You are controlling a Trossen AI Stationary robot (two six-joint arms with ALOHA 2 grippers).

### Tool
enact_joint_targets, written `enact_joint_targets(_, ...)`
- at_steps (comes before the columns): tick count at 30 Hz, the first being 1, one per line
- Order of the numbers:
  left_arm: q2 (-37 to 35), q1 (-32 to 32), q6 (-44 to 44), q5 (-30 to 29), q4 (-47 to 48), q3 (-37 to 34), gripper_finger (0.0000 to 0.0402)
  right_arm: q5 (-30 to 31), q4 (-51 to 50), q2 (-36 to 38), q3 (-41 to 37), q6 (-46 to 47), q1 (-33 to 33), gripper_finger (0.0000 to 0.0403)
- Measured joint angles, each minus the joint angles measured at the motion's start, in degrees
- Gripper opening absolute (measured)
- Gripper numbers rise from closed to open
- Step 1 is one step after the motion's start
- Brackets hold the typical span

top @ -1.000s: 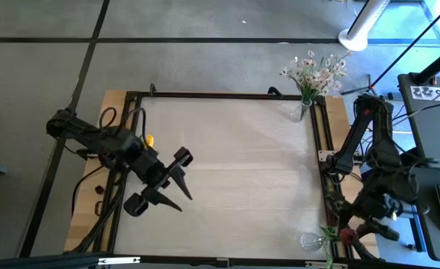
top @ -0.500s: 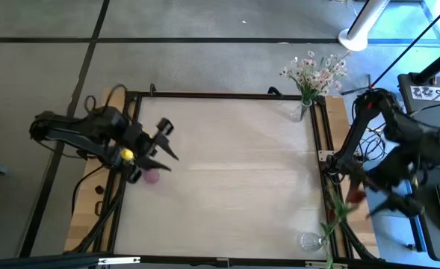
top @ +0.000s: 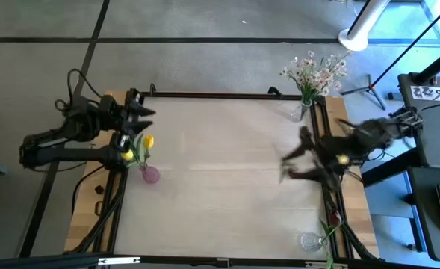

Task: Sort flowers into vase by color
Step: Put the red tulip into the bottom transparent flower vase

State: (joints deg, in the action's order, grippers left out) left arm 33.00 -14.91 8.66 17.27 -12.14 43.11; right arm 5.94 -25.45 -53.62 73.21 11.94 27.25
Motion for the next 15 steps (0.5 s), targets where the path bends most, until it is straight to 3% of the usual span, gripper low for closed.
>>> enact_joint_targets(4, -2.10, -4.94, 0.11, 3.24, 5.95, -0.07, 0.0140, -10.48, 3.33, -2.13, 0.24, -0.18, -6.37, 0.0246)
enact_joint_targets(7, -3.09, -6.53, 1.93, 5.97, 6.90, -0.09, 0.0140, -13.04, 3.49, -3.76, 0.18, -0.69, -7.02, 0.0240)
enact_joint_targets(11, -5.01, -6.61, 2.71, 8.33, 7.01, -0.09, 0.0140, -9.96, 2.73, -3.99, 0.20, -2.55, -7.05, 0.0224)
enact_joint_targets(15, -6.63, -6.62, 1.75, 9.00, 6.26, -0.09, 0.0140, -5.49, -4.74, -6.00, 0.26, -6.34, -7.49, 0.0215)
